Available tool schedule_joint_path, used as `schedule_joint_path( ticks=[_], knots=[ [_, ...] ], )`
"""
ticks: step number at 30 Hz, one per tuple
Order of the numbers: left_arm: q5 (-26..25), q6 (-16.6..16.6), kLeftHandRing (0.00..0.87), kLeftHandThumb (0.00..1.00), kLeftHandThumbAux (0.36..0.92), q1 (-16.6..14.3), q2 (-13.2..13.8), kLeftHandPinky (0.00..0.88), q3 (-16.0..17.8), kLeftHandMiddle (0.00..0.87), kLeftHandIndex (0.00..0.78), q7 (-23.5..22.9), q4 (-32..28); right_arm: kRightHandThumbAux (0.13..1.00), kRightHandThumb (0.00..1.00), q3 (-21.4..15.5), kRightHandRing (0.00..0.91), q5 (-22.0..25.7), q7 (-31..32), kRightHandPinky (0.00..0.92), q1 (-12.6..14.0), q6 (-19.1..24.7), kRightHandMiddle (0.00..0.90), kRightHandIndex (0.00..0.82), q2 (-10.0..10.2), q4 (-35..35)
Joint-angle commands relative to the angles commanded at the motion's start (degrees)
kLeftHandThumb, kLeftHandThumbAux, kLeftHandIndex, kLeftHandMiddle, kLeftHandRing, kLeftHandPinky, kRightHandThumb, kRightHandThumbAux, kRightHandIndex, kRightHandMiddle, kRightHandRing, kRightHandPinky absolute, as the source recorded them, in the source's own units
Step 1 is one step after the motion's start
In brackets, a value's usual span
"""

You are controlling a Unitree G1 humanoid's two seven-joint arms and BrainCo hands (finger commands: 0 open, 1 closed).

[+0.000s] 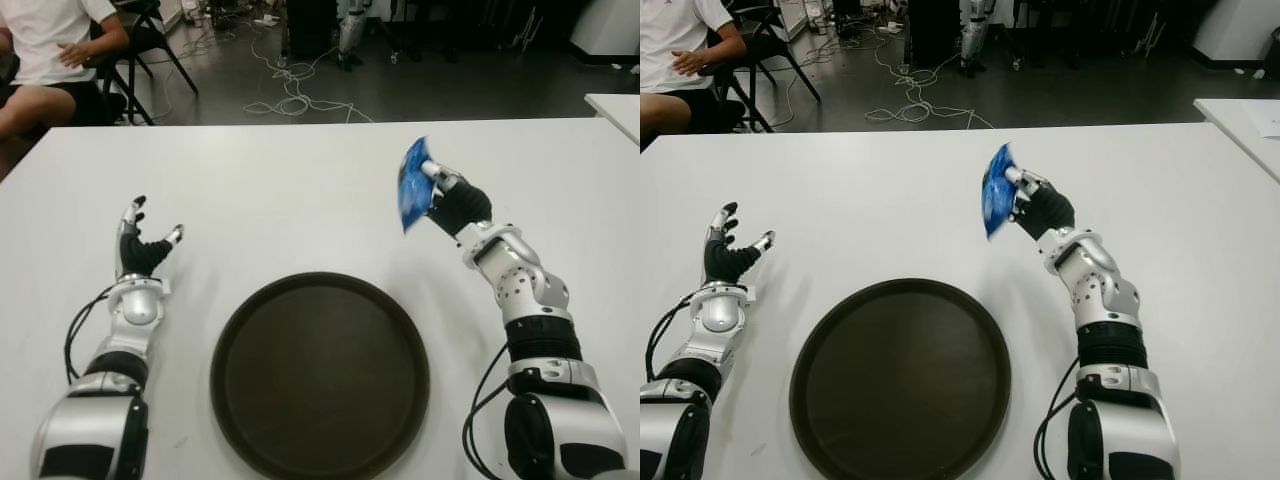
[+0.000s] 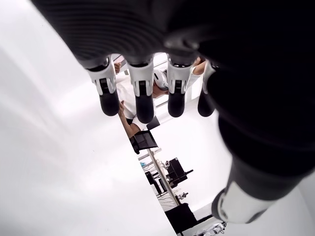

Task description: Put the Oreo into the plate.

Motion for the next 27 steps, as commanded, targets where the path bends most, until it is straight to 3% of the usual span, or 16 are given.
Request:
schedule_joint_path(
  ticks=[14, 18, 27],
  knots=[
    [-0.54, -0.57, 0.083, 0.0, 0.781, -0.09, -0.24, 0.07, 0.36, 0.102, 0.068, -0.42, -0.01, 0.719, 0.705, 2.98, 0.83, -2.11, -0.59, 0.83, 1.25, -0.98, 0.823, 0.44, 2.47, -3.23],
    [-1.08, -0.86, 0.081, 0.0, 0.786, -0.04, -0.37, 0.067, 0.73, 0.1, 0.068, -1.19, -0.07, 0.719, 0.704, 4.57, 0.831, -2.8, -1.67, 0.831, 1.84, 0.14, 0.825, 0.44, 3.3, -5.07],
    [-0.38, -0.89, 0.077, 0.0, 0.778, 0.01, -0.12, 0.066, 0.33, 0.094, 0.066, -0.77, 0.07, 0.72, 0.703, 6.81, 0.832, -3.77, -2.27, 0.825, 2.38, 3.74, 0.829, 0.439, 3.02, -7.94]
  ],
)
